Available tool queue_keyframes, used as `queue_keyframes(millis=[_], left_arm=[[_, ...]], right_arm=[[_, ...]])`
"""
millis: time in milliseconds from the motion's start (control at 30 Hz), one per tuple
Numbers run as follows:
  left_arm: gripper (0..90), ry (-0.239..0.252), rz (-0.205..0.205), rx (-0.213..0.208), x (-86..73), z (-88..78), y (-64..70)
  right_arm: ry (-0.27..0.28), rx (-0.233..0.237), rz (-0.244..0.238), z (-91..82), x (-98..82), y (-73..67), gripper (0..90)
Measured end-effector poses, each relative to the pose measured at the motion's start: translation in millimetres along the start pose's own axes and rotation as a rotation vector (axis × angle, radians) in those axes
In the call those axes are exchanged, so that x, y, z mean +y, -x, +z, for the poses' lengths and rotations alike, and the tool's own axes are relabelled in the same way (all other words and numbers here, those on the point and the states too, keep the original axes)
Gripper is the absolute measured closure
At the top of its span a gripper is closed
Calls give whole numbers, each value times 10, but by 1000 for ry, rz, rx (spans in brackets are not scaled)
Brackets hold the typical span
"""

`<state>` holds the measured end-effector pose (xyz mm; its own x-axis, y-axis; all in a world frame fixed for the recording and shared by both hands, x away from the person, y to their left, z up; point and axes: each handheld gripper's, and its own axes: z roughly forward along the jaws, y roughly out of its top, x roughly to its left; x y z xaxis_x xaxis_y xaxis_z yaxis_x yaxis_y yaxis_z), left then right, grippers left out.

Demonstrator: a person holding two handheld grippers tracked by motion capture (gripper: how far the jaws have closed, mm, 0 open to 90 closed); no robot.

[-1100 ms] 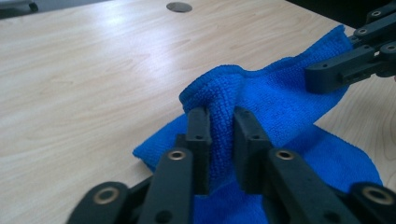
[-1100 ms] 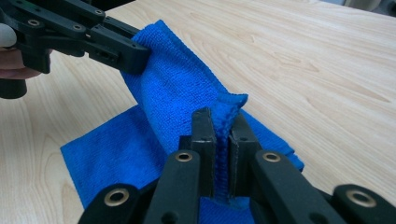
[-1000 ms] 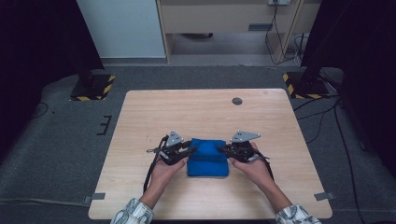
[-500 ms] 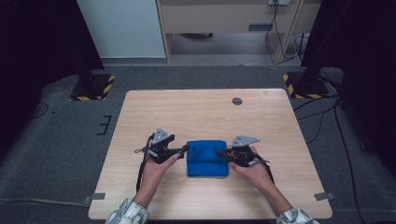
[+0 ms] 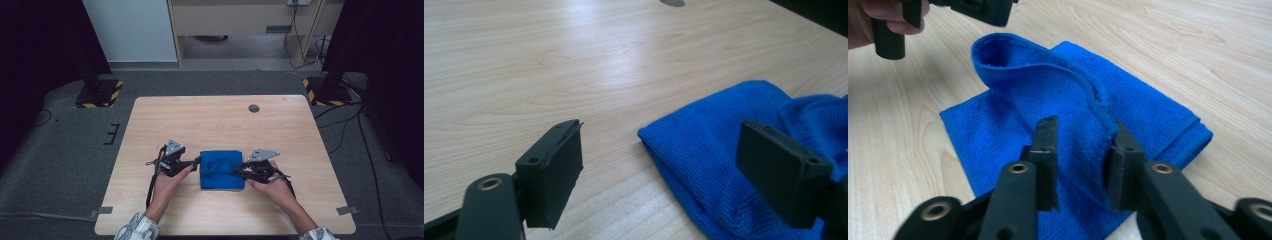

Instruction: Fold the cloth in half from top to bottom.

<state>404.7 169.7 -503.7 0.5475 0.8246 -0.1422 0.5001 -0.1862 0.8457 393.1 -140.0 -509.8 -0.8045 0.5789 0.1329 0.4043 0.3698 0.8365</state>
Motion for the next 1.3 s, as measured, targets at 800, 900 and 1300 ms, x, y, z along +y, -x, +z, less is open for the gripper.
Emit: queue_keyframes(millis=[800, 900, 1300], left_arm=[[144, -23, 54, 8, -26, 49, 109], [104, -25, 43, 8, -20, 54, 110], [84, -40, 34, -6, -13, 58, 92]], right_arm=[[62, -56, 40, -79, 91, -9, 177], [70, -79, 33, -63, 95, -7, 150], [66, -127, 26, -65, 109, 28, 101]])
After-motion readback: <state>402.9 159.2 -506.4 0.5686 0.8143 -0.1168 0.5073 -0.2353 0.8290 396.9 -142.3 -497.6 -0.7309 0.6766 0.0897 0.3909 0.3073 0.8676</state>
